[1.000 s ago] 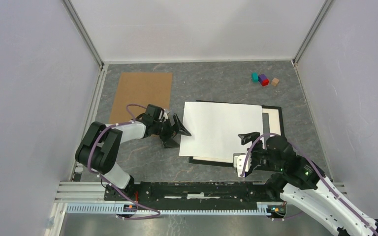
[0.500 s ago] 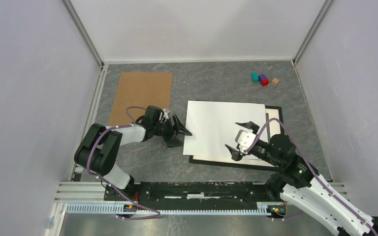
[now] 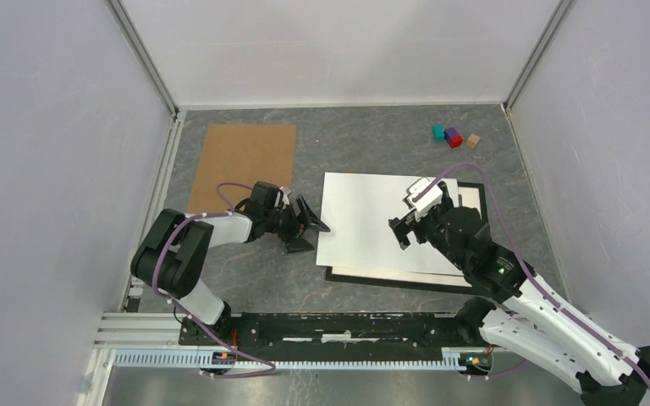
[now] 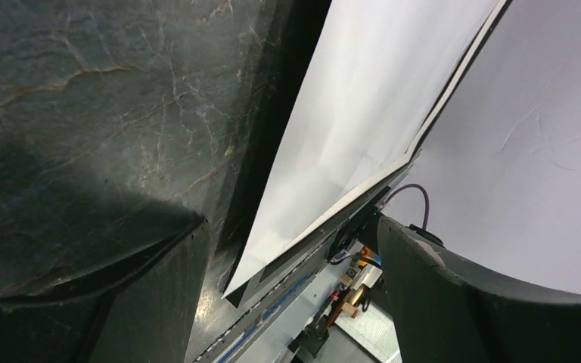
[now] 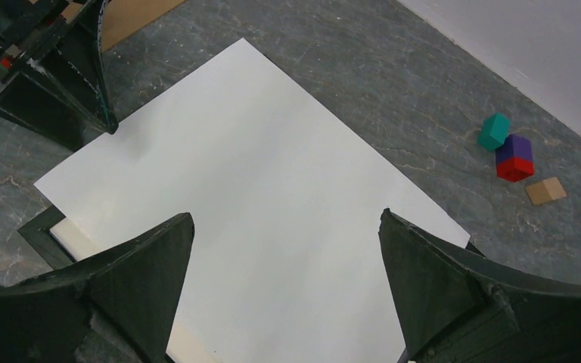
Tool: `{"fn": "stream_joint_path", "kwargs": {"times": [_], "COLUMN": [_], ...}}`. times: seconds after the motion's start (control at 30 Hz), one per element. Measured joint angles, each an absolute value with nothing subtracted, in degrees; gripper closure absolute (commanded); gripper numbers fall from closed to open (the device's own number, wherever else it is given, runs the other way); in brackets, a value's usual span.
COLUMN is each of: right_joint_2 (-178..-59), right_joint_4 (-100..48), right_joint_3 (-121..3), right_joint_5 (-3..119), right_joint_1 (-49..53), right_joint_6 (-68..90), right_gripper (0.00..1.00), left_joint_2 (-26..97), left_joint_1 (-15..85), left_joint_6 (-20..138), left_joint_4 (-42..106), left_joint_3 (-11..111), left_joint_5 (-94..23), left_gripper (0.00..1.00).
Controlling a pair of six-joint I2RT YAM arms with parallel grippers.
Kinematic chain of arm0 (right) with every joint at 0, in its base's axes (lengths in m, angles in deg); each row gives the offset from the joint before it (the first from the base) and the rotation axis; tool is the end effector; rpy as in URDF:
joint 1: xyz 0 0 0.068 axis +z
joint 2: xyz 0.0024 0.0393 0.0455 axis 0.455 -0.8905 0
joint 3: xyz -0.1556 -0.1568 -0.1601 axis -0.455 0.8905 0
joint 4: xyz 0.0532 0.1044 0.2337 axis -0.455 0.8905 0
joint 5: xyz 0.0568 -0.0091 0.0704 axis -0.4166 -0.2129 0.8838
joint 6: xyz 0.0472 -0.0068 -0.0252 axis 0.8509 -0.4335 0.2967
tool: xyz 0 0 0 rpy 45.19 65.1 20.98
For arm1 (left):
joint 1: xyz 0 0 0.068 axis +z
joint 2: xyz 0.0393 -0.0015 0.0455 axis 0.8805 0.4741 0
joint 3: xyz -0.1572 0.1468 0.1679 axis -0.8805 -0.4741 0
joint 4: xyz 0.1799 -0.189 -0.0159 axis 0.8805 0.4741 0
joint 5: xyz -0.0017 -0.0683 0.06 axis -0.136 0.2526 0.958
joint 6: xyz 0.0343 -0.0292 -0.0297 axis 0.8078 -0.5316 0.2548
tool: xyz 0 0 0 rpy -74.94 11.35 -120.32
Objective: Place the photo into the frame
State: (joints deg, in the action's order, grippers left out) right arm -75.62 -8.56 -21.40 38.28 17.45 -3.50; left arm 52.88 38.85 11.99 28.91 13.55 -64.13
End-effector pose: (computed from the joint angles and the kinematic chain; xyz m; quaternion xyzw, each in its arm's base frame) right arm 0.1206 0.1077 0.3035 -0.2953 0.7495 0.1034 0.5834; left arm 0.2490 -0.1281 0.1251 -0.1749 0.8849 -0.4295 0.0428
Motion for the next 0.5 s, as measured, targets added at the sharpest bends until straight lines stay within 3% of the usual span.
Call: {"fn": "stream_joint_path", "kwargs": {"times": [0.2, 0.3, 0.5], "right_joint_2": [-73.43, -72.03, -71.29], "right_joint_4": [-8.65, -9.10, -9.45], "right_joint_3": [-21.73, -21.73, -21.73], "right_joint_5": [36.77, 36.56, 36.38], "right_joint_1": [17.45, 17.45, 17.45], "right_joint_6": [-2.23, -2.21, -2.23], "right_gripper": [0.02, 0.02, 0.02], "left_joint_2": [54.85, 57.95, 59.35], "left_joint_1": [38.70, 38.68, 38.48], "left_joint_6": [12.63, 11.42, 8.96], "left_joint_4": [27.25, 22.53, 16.85], "left_joint_3": [13.92, 13.64, 11.85], "left_joint_5": [-64.51, -66.76, -67.94], "left_gripper": [0.40, 0.58, 0.77]}}
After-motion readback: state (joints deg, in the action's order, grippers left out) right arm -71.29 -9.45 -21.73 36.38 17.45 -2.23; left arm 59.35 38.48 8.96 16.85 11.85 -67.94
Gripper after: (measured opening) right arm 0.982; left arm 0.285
